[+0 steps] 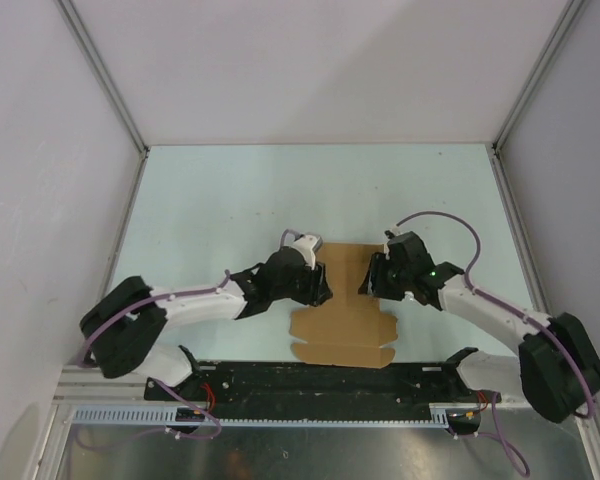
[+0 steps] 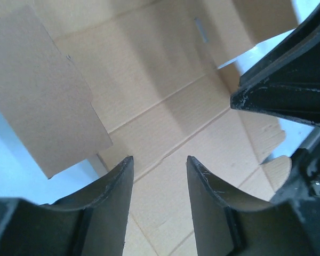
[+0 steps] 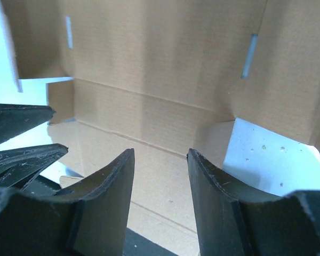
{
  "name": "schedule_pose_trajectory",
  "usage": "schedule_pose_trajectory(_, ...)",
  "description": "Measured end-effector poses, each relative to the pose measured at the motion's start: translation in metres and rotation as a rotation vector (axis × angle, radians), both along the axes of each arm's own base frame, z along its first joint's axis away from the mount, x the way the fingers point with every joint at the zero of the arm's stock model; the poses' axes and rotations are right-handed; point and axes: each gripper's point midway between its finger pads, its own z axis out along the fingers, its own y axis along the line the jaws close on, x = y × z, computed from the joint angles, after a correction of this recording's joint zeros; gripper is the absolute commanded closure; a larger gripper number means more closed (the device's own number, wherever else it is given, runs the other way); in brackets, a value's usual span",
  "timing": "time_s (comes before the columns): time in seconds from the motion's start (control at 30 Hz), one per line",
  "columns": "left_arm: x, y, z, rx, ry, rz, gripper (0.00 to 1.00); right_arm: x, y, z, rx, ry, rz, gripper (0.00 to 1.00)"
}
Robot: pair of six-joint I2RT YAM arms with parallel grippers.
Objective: Fold the paper box
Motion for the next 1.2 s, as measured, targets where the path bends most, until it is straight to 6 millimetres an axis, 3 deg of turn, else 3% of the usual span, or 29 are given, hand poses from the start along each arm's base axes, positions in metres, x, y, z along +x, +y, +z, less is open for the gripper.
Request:
schedule_pose_trajectory(0.17, 0.000, 0.007, 0.045, -0.064, -0.073, 0.015, 0.46, 0.011, -0.013, 0.039, 0.043, -0.090, -0.048, 0.50)
schedule_pose_trajectory(0.3, 0.004, 0.020, 0.088, -0.133, -0.151, 0.054, 0.46, 0.027, -0.037, 0.069, 0.051, -0.158, -0.141, 0.50)
schedule_pose_trajectory(0.43, 0.022, 0.047, 0.109, -0.159, -0.193, 0.147, 0.43, 0.036, -0.069, 0.073, 0.011, -0.168, -0.253, 0.46)
schedule_pose_trajectory(0.5, 0.034, 0.064, 0.110, -0.148, -0.201, 0.211, 0.40, 0.035, -0.081, 0.067, -0.020, -0.143, -0.291, 0.38)
schedule_pose_trajectory(0.67, 0.052, 0.097, 0.095, -0.089, -0.167, 0.315, 0.30, 0.030, -0.103, 0.052, -0.080, -0.073, -0.362, 0.33)
schedule_pose_trajectory(0.9, 0.066, 0.115, 0.083, -0.060, -0.136, 0.376, 0.29, 0.036, -0.107, 0.050, -0.067, -0.065, -0.367, 0.33)
schedule_pose_trajectory(1.1, 0.066, 0.118, 0.078, -0.057, -0.112, 0.376, 0.29, 0.039, -0.103, 0.029, -0.079, -0.004, -0.318, 0.40)
schedule_pose_trajectory(1.2, 0.065, 0.117, 0.080, -0.067, -0.112, 0.369, 0.30, 0.042, -0.101, 0.024, -0.086, -0.001, -0.293, 0.50)
